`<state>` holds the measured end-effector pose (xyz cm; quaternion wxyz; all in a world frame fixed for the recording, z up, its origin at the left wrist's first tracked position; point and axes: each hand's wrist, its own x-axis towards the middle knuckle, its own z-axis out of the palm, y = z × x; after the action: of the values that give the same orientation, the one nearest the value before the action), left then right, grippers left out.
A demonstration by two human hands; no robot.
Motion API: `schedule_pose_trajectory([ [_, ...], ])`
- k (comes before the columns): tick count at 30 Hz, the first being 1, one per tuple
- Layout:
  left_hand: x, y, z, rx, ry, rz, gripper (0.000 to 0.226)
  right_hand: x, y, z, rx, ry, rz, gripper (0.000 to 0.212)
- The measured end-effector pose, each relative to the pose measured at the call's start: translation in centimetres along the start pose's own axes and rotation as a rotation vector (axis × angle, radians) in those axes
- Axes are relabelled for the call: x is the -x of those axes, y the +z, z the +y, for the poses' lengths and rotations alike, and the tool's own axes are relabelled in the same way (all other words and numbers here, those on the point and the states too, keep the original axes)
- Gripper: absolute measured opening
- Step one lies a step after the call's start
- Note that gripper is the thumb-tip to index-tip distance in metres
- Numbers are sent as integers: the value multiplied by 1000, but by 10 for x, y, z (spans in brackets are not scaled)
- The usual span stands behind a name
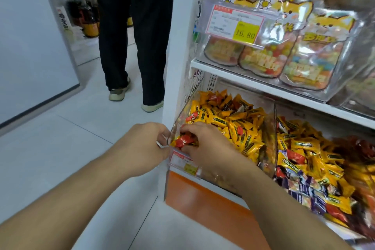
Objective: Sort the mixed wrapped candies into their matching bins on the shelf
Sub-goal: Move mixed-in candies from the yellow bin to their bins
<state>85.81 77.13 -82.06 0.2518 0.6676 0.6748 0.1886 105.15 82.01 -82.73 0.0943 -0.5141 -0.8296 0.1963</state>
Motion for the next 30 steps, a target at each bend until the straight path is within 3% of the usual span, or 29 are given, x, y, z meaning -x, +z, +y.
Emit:
schedule_pose_trajectory([
  [11,2,-5,11,-54,-58,-67,32,1,4,12,-24,-18,71,24],
  [15,9,-8,18,-163,-118,31,14,14,-1,15,-53,-33,134,23],
  [17,11,-8,22,-173,-108,77,16,23,-9,15,-101,-35,174,26],
  [22,18,0,47,-15,80,7,14,69,-43,21,-149,-30,338,25],
  [30,21,33,120,74,326,13,7,174,-84,79,-211,198,594,19],
])
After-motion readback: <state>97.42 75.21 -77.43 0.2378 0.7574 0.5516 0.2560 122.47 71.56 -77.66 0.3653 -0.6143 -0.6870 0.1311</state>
